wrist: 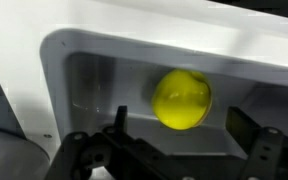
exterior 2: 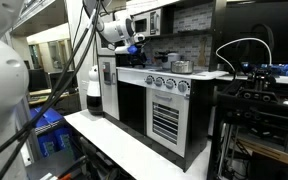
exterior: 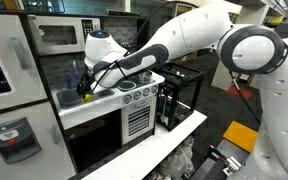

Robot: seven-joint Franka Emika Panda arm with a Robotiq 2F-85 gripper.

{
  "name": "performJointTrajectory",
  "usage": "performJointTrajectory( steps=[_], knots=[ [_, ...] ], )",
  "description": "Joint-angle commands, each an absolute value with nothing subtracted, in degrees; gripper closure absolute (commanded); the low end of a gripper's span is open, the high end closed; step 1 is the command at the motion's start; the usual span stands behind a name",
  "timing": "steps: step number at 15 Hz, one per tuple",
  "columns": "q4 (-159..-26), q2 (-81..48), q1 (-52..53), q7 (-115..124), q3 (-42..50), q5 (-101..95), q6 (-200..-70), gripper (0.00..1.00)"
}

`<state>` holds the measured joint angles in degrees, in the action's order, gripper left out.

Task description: Pick up the tennis ball from the sink and put it in the grey pot

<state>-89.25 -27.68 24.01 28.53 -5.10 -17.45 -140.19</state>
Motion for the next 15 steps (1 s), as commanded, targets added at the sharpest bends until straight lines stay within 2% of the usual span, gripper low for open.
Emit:
performJointTrajectory(
  steps=[1, 15],
  knots=[
    [-84.5, -31.7, 25.9, 30.4, -2.9, -18.1, -140.2, 0.00],
    [-76.0, -39.5, 27.8, 30.1, -1.1, -16.7, -139.7, 0.00]
  ],
)
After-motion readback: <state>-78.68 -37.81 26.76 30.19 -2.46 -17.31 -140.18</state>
